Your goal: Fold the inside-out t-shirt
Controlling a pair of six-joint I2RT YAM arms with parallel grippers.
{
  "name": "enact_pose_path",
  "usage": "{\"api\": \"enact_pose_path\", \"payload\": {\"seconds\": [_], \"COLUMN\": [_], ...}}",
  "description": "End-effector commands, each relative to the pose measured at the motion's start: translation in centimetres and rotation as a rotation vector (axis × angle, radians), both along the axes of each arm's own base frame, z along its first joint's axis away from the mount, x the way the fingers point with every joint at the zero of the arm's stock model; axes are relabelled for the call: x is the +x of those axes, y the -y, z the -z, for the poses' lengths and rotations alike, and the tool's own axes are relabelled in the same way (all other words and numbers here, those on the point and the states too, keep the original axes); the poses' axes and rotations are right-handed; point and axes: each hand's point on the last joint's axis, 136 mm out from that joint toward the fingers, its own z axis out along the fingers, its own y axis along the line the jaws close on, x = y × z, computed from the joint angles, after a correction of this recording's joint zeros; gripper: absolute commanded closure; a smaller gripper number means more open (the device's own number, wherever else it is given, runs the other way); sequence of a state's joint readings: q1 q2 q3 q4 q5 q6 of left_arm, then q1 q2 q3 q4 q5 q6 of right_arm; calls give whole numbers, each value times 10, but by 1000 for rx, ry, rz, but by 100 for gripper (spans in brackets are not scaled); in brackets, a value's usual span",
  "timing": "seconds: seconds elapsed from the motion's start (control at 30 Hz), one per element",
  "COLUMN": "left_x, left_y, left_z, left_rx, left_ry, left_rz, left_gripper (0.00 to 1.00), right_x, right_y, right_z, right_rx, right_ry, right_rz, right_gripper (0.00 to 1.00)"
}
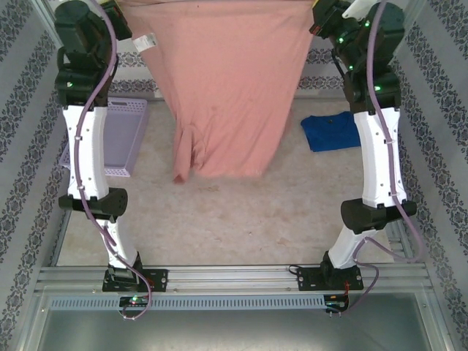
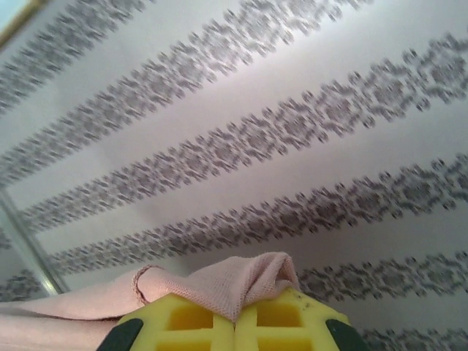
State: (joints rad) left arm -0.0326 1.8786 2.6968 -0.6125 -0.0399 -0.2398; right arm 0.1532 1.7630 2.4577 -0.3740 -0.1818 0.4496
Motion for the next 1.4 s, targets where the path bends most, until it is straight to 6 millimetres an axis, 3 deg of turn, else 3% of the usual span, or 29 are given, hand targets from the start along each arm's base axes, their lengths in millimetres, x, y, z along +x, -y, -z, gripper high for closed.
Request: {"api": "enact_pose_path", "payload": {"seconds": [0.0,0.07,0.13,0.17,0.23,0.33,0.43,0.5,0.6,0.63,0.7,0.83,1.0,1.17,1.27,1.37], "left_x": [-42,-54,-73,-80,-94,-112,-137,-157,-180,-185,-191,-199,-227,-253,-259,-249], "left_y": [6,12,18,21,38,68,103,124,145,148,151,161,164,155,144,145], "left_z": [-20,-9,8,21,64,155,270,341,447,474,502,528,552,542,523,499], "left_rx": [-2,2,-7,-23,-81,-163,-218,-216,-213,-211,-169,-106,-59,21,88,120], "left_ry": [23,-9,-43,-65,-133,-284,-512,-666,-900,-964,-1034,-1087,-1200,-1190,-1116,-1000], "left_rz": [59,95,133,155,254,372,464,507,515,513,496,515,528,496,461,477], "left_gripper": [100,100,100,100,100,100,100,100,100,100,99,96,94,87,63,41], "right_x": [-41,-45,-49,-47,-49,-57,-80,-92,-98,-99,-102,-107,-125,-156,-173,-174], "right_y": [-5,-11,-14,-14,-9,6,37,58,61,57,51,42,41,47,51,48], "right_z": [-31,-14,17,35,94,197,316,375,446,466,494,531,554,566,570,573], "right_rx": [-8,-22,-38,-42,-46,-58,-100,-115,-99,-105,-122,-132,-160,-178,-171,-166], "right_ry": [70,14,-76,-125,-266,-503,-755,-875,-1034,-1095,-1189,-1306,-1407,-1484,-1502,-1494], "right_rz": [-61,-89,-101,-95,-65,14,150,223,202,173,133,70,50,71,99,101], "right_gripper": [100,100,100,100,100,100,100,100,98,97,94,91,88,87,87,87]}}
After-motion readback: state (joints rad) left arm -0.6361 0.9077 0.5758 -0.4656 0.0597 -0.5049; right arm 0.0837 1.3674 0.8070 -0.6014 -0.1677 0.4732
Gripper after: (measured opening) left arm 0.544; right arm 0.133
